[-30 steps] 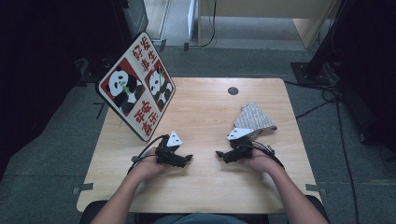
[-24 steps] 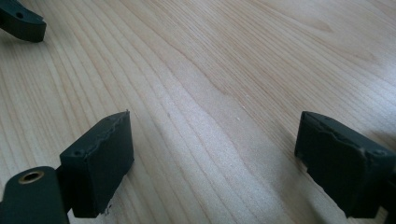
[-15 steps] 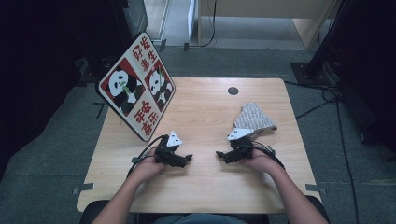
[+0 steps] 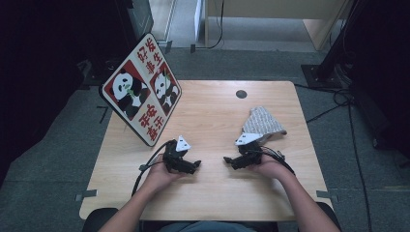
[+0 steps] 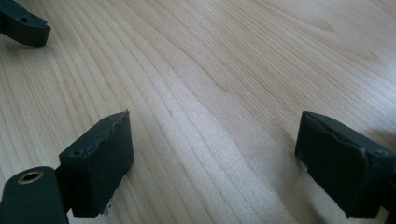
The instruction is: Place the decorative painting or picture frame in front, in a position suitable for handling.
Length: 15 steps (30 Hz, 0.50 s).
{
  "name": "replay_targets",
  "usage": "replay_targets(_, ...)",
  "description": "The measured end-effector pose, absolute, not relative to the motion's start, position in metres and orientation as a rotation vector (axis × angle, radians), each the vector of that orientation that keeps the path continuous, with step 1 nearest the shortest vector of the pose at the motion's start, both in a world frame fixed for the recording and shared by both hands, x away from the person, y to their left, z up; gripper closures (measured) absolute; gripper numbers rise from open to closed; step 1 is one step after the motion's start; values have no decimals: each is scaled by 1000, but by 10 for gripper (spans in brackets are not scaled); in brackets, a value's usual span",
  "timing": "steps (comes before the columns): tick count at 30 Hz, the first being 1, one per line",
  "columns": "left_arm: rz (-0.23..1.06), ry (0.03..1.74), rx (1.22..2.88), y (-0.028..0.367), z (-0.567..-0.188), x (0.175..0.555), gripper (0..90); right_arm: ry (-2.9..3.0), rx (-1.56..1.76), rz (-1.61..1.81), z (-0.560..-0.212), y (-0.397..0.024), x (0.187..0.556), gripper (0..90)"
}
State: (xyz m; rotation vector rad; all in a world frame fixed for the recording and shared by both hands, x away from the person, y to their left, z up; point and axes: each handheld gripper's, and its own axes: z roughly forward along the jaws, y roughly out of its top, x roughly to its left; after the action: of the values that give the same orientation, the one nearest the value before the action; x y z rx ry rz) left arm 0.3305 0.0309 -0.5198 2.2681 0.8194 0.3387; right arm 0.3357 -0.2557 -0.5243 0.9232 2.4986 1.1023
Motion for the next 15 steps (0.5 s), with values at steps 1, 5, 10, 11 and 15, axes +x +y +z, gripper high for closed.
replay_targets(1, 338, 819, 2268, 31, -520, 330, 36, 2499, 923, 1102, -524, -256, 336, 112)
replay_targets(5, 340, 815, 2271, 30, -520, 331, 36, 2499, 923, 1102, -524, -256, 336, 111)
replay_targets(10, 305, 772, 2316, 28, -515, 334, 91, 2499, 923, 1102, -524, -256, 336, 112)
replay_targets(11, 305, 772, 2316, 28, -515, 334, 126, 2499, 923, 1102, -524, -256, 336, 111)
replay_targets(15, 213, 754, 2329, 29, -510, 335, 146, 2499, 923, 1102, -524, -256, 336, 111)
